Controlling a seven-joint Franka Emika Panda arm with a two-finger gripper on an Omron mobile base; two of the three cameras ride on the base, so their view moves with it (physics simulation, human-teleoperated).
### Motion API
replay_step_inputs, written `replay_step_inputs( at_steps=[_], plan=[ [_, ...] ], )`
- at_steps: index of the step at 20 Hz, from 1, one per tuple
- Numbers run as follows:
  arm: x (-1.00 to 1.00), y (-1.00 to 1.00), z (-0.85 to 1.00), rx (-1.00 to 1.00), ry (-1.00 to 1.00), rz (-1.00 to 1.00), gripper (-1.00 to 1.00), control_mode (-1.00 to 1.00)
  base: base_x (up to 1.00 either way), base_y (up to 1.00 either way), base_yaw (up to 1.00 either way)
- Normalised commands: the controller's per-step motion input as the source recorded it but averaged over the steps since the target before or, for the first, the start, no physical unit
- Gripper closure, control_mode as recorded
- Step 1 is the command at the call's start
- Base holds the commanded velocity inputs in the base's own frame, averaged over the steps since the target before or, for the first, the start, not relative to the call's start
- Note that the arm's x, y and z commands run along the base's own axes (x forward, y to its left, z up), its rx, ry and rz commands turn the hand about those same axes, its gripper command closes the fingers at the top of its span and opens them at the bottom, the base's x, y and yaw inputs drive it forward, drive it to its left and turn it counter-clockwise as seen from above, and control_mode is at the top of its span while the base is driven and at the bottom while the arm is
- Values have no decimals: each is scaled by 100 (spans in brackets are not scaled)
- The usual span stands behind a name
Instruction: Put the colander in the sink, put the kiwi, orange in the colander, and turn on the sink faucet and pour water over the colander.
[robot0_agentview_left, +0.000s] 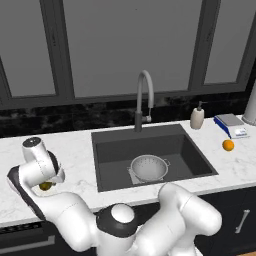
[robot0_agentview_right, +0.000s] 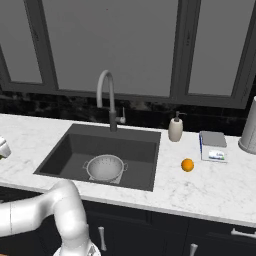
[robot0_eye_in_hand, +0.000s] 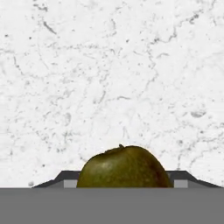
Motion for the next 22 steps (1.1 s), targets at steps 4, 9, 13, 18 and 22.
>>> replay_step_inputs(
  at_steps=[4,9,13,18,22],
  plan=[
    [-37,-59,74,19,-19,-20,100,-100,0,0,0],
    [-28,-97,89,20,-11,-27,100,-100,0,0,0],
    [-16,-100,64,5,-16,-34,100,-100,0,0,0],
    [-2,-100,26,0,-12,-38,100,-100,0,0,0],
    [2,-100,3,0,5,-42,100,-100,0,0,0]
  ],
)
